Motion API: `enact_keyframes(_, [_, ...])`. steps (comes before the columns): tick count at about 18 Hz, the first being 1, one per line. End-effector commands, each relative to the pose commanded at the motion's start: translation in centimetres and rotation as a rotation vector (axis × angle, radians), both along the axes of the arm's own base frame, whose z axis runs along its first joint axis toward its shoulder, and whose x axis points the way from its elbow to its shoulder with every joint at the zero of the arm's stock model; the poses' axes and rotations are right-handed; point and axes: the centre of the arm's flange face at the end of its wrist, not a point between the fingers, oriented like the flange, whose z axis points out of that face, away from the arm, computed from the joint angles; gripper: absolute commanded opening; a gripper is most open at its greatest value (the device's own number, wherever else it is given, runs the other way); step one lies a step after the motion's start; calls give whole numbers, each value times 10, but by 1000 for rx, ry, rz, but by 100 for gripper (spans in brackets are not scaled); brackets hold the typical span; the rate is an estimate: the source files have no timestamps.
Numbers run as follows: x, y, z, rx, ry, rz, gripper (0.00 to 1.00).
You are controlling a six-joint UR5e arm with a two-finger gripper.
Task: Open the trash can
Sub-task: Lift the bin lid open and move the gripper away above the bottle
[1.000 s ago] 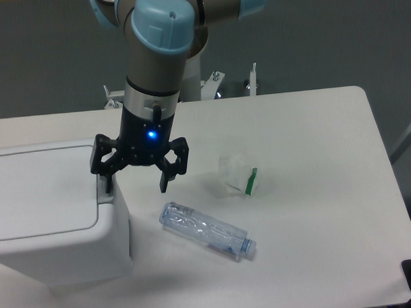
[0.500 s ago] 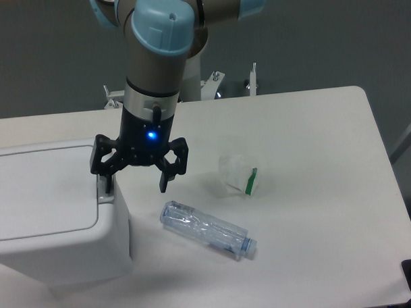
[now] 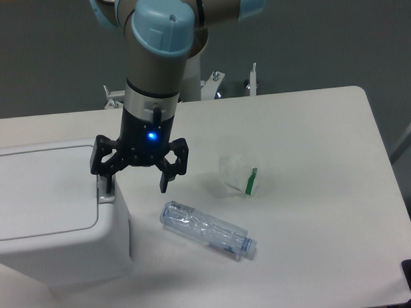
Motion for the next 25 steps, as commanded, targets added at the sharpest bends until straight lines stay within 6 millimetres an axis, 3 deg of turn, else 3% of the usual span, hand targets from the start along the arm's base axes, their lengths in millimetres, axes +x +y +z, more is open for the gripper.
enact_keyframes(7, [0,1,7,13,4,1,100])
enact_keyframes(11, [-6,3,52,102,120,-21,100])
enact_keyframes(13, [-18,-2,72,118,176,-40,100])
enact_keyframes(16, [-33,-7,83,117,221,-15,100])
enact_keyframes(18, [-70,-29,106,89,319,15,100])
enact_keyframes(21, [-83,-46,88,-1,389,-131,100])
enact_keyframes(25, [-93,-63,66,-141,436,-162,100])
